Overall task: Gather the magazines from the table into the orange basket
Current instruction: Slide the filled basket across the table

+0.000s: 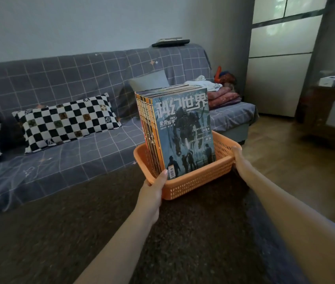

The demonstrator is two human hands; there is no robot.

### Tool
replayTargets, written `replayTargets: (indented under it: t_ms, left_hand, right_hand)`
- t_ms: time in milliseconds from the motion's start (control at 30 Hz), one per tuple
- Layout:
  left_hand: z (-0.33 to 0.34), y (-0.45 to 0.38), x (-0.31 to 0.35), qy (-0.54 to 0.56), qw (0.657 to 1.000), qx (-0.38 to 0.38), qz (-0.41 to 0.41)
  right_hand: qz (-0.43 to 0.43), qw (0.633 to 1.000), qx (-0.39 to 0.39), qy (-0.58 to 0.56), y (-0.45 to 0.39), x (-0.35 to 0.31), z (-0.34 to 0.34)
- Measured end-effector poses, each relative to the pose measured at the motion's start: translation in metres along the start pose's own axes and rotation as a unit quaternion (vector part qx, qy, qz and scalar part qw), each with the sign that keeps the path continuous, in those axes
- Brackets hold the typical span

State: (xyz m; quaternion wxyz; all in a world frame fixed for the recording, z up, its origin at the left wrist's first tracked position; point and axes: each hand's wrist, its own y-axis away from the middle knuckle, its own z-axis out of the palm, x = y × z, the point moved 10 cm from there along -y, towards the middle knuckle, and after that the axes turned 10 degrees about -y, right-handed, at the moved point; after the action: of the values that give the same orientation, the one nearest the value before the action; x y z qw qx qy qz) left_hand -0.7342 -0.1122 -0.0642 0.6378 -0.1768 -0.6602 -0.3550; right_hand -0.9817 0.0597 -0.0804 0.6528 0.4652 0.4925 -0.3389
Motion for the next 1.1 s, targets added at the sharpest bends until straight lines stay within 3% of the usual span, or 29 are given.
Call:
replayTargets:
  t_ms: [634,835,1102]
  left_hand:
    - [0.025,-0.041,0.006,-0.006,1.000,0.023,-0.009]
    - [0.028,-0.041,0.005,0.005,1.000,0.005,-0.003]
    - [0.028,-0.037,0.004,0.018,0.999,0.008,-0.027]
  right_hand:
    - [0.000,1.000,-0.019,-0.003,-0.036,-0.017,0.004]
    - [-0.007,1.000,0.022,-0.014,-0.037,-0.011,-0.003]
    - [-0.031,0.995,0.083,0.053,-0.020,-0.011,-0.005]
